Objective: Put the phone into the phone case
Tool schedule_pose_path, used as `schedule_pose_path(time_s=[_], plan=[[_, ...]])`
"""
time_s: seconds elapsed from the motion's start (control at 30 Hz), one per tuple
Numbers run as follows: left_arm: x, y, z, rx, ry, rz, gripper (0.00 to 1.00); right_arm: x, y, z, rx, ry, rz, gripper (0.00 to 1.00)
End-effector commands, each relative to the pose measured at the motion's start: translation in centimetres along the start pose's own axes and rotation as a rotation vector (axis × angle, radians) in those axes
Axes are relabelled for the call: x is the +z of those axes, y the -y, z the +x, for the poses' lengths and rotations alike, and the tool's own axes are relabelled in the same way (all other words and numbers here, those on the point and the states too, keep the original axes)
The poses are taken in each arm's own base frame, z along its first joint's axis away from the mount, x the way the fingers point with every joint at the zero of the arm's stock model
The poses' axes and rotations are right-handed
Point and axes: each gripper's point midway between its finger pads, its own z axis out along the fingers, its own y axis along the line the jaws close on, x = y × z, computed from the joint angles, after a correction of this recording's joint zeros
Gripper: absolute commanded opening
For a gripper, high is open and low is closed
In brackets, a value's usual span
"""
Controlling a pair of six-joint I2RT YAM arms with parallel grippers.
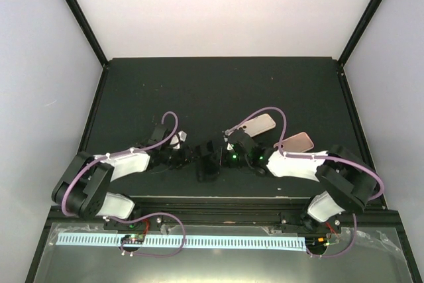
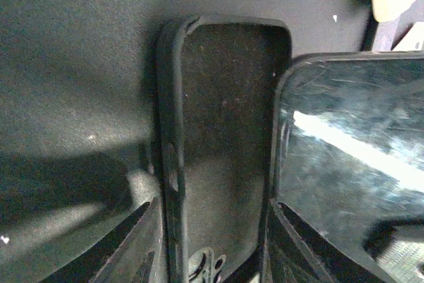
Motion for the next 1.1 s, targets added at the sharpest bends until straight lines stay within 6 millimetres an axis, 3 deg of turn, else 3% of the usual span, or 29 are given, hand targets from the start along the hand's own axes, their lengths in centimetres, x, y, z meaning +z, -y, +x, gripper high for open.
schedule_pose_path(time_s=[0.0, 0.23, 0.53, 1.07], plan=[[-0.7, 0.8, 0.0, 0.006, 0.014, 0.044, 0.47, 0.1, -2.2, -1.3, 0.026, 0.038, -0.086, 0.01], [-1.6, 1.2, 0.1, 0.044, 0.045, 0.092, 0.52, 1.4, -1.4, -0.6, 0.090, -0.001, -0.087, 0.01], [-1.2, 0.6, 0.8, 0.074, 0.043, 0.116, 0.54, 2.9, -0.2, 0.1, 0.123, -0.022, -0.075, 0.01], [0.0, 0.1, 1.3, 0.045, 0.001, 0.145, 0.49, 4.0, 1.6, 0.8, 0.083, -0.002, -0.092, 0.02]])
